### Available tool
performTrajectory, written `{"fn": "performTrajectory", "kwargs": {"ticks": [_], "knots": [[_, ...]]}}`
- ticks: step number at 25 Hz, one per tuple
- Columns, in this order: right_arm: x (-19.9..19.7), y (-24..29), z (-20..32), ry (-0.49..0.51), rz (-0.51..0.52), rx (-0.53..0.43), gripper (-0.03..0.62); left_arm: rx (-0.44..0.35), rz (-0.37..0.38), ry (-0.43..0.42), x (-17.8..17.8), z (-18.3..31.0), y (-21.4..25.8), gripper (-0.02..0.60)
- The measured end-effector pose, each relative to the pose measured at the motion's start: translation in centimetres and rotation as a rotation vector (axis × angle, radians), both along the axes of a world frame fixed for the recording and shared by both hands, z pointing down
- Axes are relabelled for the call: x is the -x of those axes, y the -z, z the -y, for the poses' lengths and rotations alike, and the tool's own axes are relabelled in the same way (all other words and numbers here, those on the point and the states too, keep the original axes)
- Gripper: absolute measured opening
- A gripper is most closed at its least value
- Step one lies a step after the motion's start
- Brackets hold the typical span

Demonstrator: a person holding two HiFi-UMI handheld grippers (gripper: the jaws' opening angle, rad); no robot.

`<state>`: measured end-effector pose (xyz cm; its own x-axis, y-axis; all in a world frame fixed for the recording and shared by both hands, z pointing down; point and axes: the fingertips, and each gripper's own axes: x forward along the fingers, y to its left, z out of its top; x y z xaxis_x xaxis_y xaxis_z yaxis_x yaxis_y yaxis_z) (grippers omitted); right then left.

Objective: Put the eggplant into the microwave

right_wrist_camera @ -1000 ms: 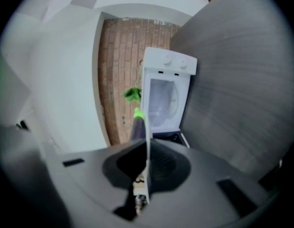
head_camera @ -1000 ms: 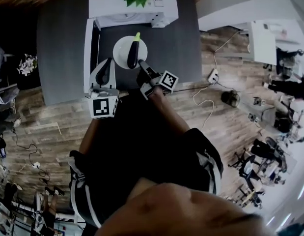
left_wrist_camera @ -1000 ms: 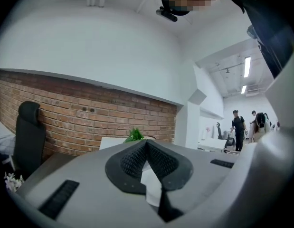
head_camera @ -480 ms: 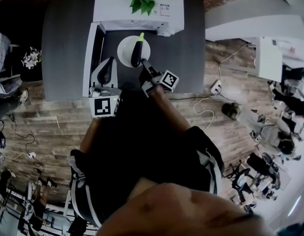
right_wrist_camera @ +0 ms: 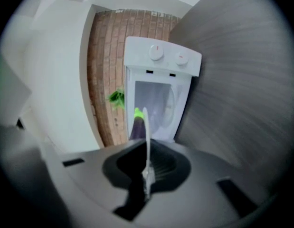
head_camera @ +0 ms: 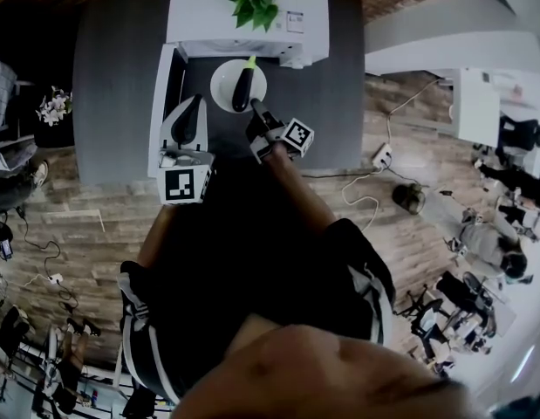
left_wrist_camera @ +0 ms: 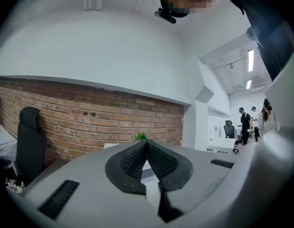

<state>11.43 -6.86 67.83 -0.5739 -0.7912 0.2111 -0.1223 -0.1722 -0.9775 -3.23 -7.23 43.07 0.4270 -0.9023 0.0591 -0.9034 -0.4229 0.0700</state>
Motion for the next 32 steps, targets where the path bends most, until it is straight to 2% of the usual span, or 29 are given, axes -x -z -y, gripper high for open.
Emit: {"fn": "performTrajectory", "kwargs": {"ticks": [8, 13, 17, 32], "knots": [[0.0, -1.6, 2.0, 0.010, -0.049, -0.005, 0.040, -0.015, -0.002, -0.013, 0.1, 1.4, 0.2, 0.035], [0.0, -2.8, 3.6, -0.002, -0.035, -0.023, 0.040, 0.010, -0.013, -0.013, 0.2, 2.1, -0.3, 0.035], [0.1, -4.0, 4.8, -0.012, -0.040, -0.025, 0.040, -0.007, -0.021, -0.013, 0.1, 2.5, 0.0, 0.035], [1.1, -7.9, 8.2, -0.044, -0.010, -0.010, 0.040, 0.023, 0.001, -0.021, 0.0, 3.5, -1.0, 0.035]]}}
